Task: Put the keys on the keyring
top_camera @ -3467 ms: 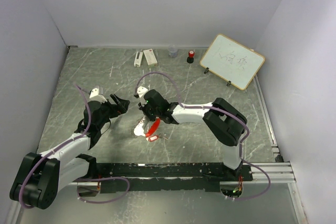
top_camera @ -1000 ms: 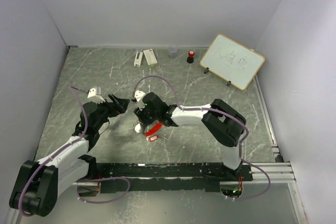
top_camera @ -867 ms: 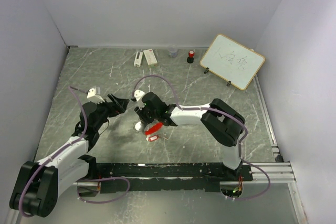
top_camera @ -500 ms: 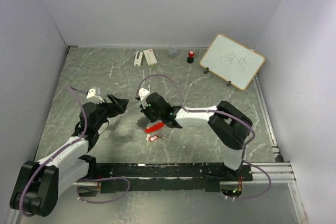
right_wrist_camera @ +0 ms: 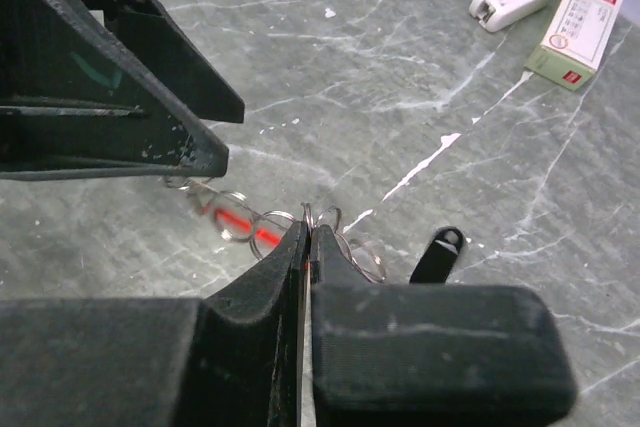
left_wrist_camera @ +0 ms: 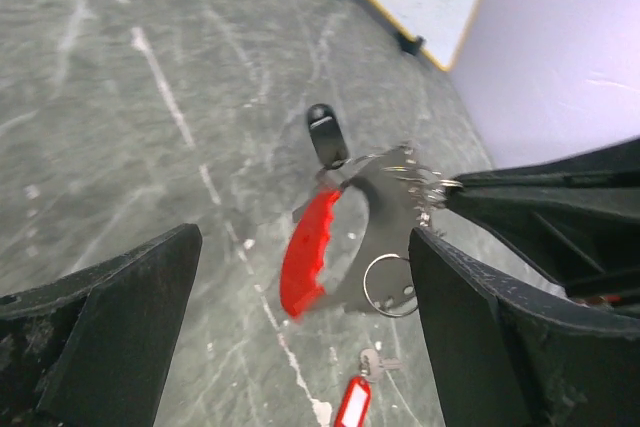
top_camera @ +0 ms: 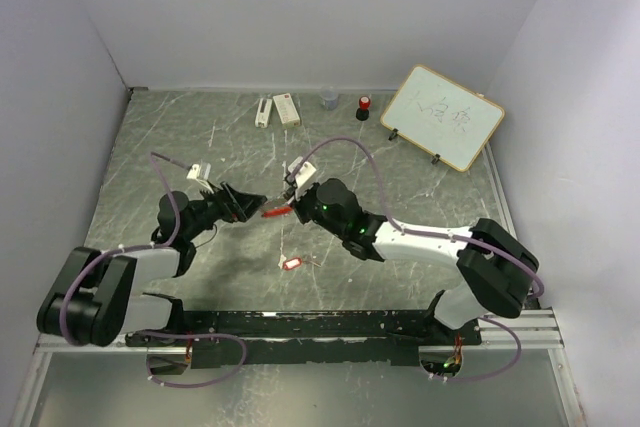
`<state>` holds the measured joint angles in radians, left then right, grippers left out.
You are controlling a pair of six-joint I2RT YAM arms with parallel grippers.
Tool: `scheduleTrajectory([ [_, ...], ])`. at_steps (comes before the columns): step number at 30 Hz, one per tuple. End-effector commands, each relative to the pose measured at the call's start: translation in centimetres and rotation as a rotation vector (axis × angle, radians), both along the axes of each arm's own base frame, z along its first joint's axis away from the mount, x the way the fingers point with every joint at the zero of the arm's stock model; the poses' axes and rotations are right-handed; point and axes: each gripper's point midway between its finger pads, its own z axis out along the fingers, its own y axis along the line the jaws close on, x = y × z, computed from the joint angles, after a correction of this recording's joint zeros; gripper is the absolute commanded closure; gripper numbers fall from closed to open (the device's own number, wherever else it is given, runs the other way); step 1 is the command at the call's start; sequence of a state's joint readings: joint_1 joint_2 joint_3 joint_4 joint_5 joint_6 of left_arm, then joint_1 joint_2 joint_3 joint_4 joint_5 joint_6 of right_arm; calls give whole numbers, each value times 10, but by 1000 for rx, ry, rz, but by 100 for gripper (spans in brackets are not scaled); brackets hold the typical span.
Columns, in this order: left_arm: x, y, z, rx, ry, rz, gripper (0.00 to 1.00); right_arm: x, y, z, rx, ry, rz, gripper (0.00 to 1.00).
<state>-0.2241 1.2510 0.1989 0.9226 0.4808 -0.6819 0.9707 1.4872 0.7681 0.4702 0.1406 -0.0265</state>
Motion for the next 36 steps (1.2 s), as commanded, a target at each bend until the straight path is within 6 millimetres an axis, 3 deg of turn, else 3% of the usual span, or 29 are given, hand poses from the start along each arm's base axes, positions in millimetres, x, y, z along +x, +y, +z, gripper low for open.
scheduleTrajectory([
  [1, -15, -25, 50, -99, -213, -213, 5, 5, -2, 29, 66, -92, -16, 100],
  [6, -28, -35, 63, -141, -279, -316, 6, 3, -5, 34, 76, -108, -13, 100],
  [20, -40, -46, 63, -190, -291, -437, 6, 2, -8, 35, 86, -113, -16, 100],
  [29, -35, -58, 61, -241, -286, -470, 11, -7, -3, 44, 116, -121, 38, 100],
  [36, -31, -65, 74, -219, -354, -465, 10, -13, 2, 43, 112, -110, 83, 100],
])
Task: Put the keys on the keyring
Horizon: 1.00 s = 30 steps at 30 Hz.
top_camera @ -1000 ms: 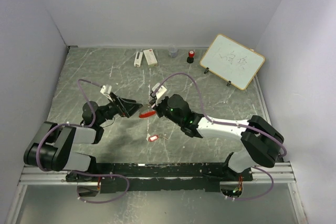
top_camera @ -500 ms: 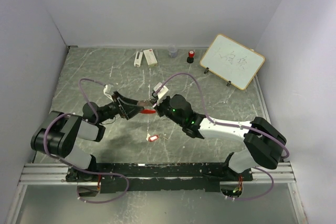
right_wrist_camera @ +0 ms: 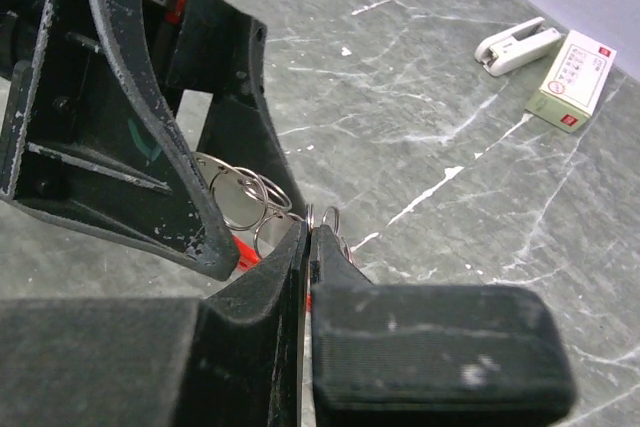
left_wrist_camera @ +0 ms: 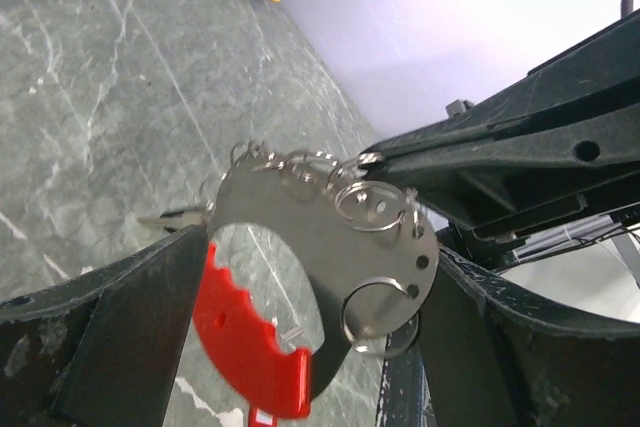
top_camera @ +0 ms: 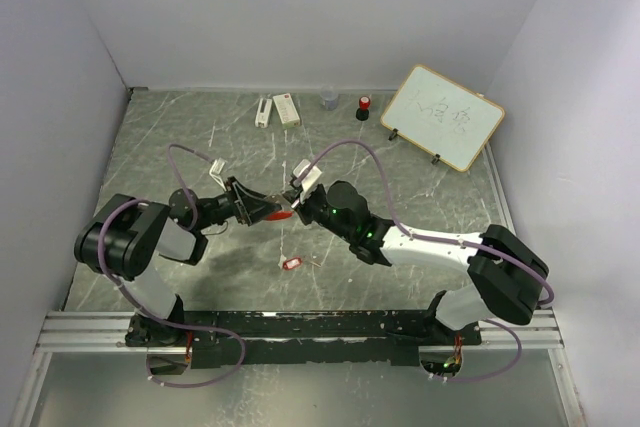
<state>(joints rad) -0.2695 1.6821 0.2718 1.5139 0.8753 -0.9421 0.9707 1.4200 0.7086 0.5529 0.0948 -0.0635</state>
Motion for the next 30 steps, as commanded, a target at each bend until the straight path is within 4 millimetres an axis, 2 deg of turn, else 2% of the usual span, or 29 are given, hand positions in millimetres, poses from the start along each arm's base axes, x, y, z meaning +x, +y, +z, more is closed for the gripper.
scheduleTrajectory([
  [1, 2, -6, 59, -73, -334, 2, 11, -4, 5, 22, 58, -36, 36, 100],
  [3, 3, -8, 61, -71, -339, 6, 16, -5, 6, 22, 59, -33, 42, 100],
  [5, 3, -10, 62, -66, -347, 1, 26, -5, 6, 21, 57, -28, 41, 100],
  [10, 4, -13, 58, -45, -346, -4, 86, -2, 0, 24, 61, -22, 4, 100],
  [11, 3, -13, 58, -43, -345, 1, 92, 0, -3, 23, 57, -17, -18, 100],
  [16, 6, -9, 58, -13, -354, 41, 93, 2, -17, 20, 38, 18, -82, 100],
  [17, 7, -8, 59, -4, -360, 52, 93, 2, -20, 18, 35, 29, -95, 98],
  [20, 11, -4, 63, 31, -389, 89, 93, -1, -30, 9, 11, 81, -133, 83],
  [23, 16, -1, 66, 72, -426, 121, 93, -5, -43, -2, -3, 119, -173, 71],
  [26, 18, 0, 72, 90, -462, 135, 93, -6, -55, -7, -2, 141, -220, 67],
  [30, 17, -2, 80, 90, -503, 110, 93, -6, -67, -3, 10, 125, -263, 66],
])
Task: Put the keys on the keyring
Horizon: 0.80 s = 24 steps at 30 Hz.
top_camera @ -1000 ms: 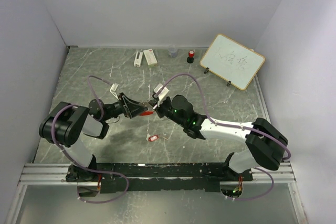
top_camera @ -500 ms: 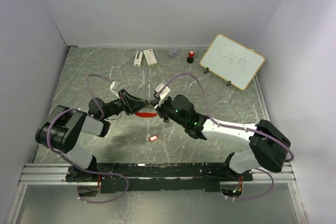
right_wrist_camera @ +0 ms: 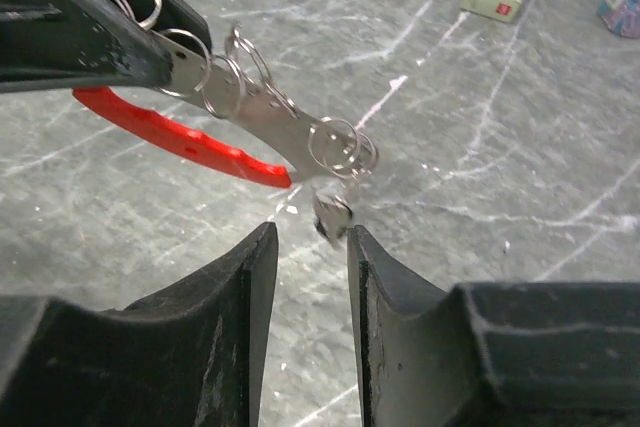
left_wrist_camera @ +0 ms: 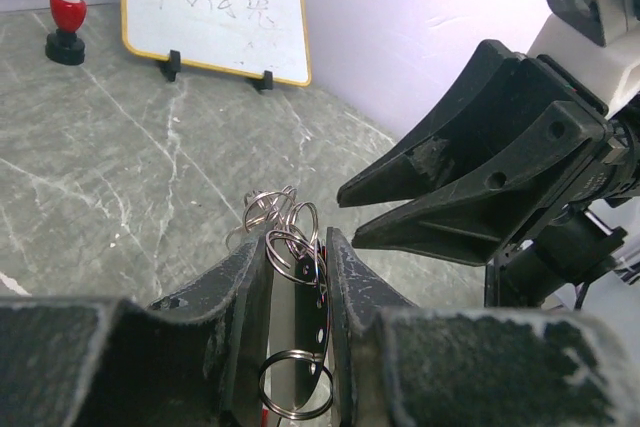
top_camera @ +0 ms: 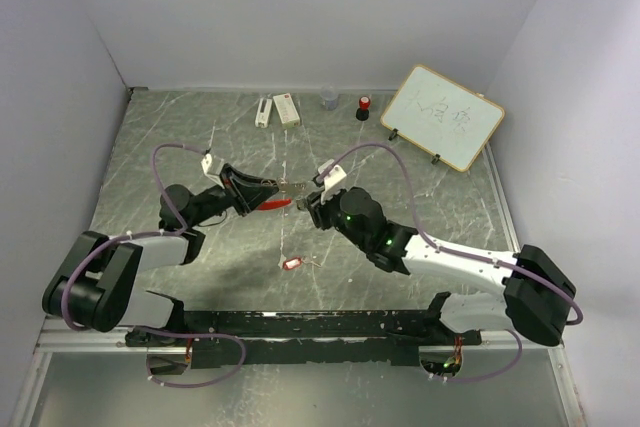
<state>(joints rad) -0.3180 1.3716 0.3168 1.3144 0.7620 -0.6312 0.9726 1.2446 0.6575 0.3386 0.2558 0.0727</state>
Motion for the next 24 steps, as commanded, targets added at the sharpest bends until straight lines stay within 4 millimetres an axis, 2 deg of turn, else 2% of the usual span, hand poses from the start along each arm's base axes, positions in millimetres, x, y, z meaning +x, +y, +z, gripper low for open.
scheduleTrajectory([
  [1, 5, -2, 13, 21, -91, 0, 93, 2, -20, 1, 8, -1, -85, 65],
  [5, -6, -6, 19, 11, -149, -63, 93, 4, -23, 10, 6, -36, -89, 65],
  [11, -23, -15, 19, 16, -238, -202, 93, 1, -16, 31, 34, -101, -30, 65],
  [15, -37, -20, 22, -8, -293, -321, 93, 0, -9, 38, 19, -125, 20, 65],
  [24, -39, -26, 19, 35, -323, -431, 93, -16, -2, 45, 42, -172, 142, 67],
])
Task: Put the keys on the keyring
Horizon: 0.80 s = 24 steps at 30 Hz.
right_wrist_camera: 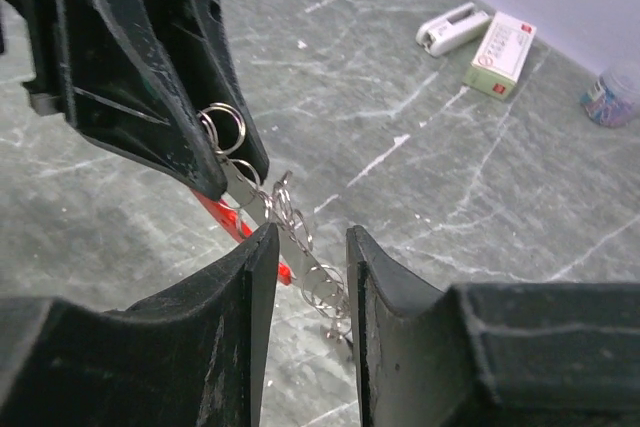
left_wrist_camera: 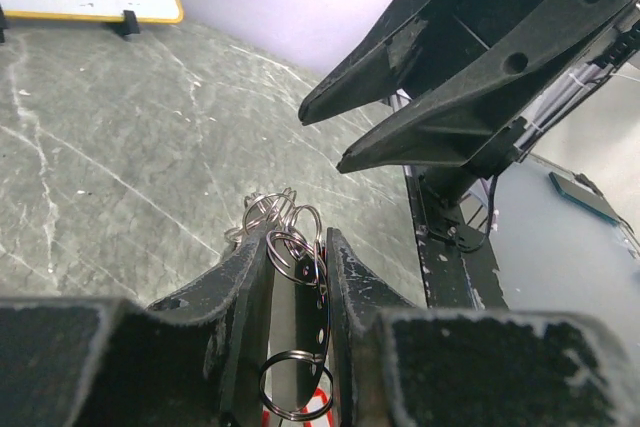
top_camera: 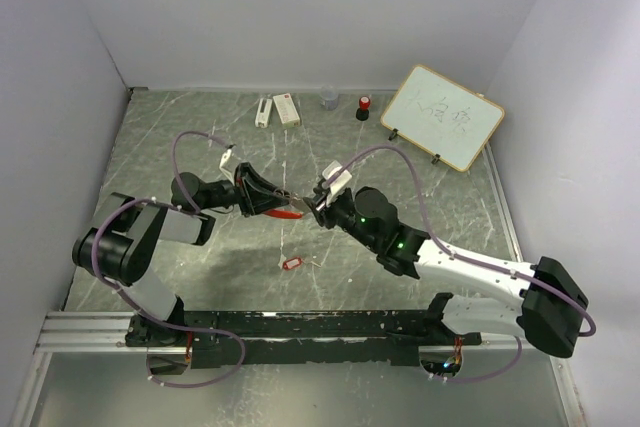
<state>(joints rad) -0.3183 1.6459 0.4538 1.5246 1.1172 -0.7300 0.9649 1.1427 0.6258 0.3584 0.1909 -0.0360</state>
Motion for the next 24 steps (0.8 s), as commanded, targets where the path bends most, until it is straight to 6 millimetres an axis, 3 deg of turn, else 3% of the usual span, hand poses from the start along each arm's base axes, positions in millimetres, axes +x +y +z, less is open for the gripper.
scheduleTrajectory([
  [1, -18, 0, 40, -66, -305, -88, 93, -7, 5, 16, 36, -55, 70, 67],
  [15, -35, -2, 55, -68, -363, -148, 93, -10, 32, -3, 12, 10, 162, 72],
  [19, -41, -4, 57, -67, -376, -170, 93, -7, 35, -5, 9, 14, 160, 83],
  [21, -42, -4, 57, -66, -378, -173, 93, -6, 35, -3, 12, 8, 154, 100],
  [24, -43, -4, 57, -65, -379, -173, 93, 0, 26, 3, 29, -5, 94, 100],
])
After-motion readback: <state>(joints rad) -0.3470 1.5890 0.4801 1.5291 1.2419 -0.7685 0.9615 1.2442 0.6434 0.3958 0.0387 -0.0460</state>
